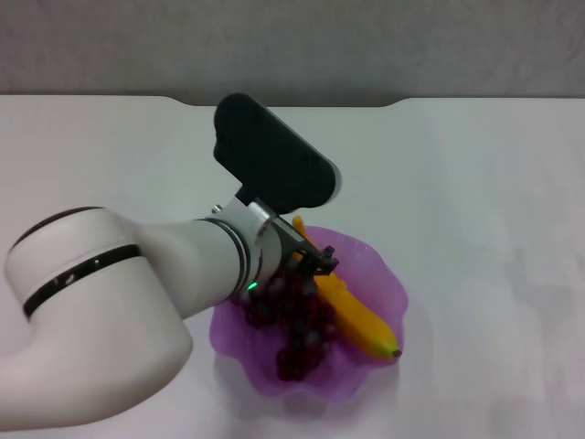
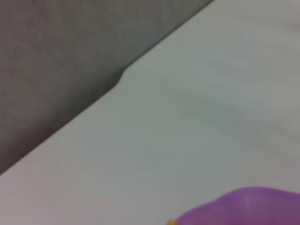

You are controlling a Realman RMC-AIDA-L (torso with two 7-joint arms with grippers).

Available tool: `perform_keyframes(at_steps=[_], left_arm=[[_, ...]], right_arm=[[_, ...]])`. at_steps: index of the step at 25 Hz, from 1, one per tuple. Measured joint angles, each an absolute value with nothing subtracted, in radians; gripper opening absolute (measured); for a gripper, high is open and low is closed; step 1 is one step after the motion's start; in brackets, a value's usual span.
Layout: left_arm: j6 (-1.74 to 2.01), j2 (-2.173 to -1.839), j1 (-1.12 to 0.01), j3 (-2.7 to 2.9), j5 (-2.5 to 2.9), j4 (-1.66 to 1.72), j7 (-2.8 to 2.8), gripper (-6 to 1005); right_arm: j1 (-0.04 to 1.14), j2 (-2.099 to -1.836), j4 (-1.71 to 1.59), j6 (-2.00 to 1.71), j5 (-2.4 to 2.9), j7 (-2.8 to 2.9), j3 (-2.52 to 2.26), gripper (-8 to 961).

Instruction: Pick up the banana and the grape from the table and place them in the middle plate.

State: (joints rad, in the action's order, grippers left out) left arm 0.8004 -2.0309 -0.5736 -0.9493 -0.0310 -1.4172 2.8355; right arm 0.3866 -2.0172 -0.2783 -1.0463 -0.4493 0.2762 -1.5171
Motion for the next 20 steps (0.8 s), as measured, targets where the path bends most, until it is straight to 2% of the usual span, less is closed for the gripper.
perform_keyframes(at_steps=[4, 13, 20], left_arm=[[0.804, -2.030, -0.530, -0.970, 0.026, -1.483, 2.835, 897], [0.783, -2.027, -0.403, -1.073, 0.141, -1.660, 2.835, 897], [0.558, -2.029, -0.285, -1.230, 0.153, -1.675, 2.827, 897]], right_arm=[[0.387, -2.017, -0.278, -1.046, -0.449, 0.276, -1.517, 877], [0.387, -2.014, -0.280, -1.047, -0.444, 0.271, -1.544, 877], [0.410, -2.008, -0.290, -1.025, -0.439, 0.226, -1.584, 877]])
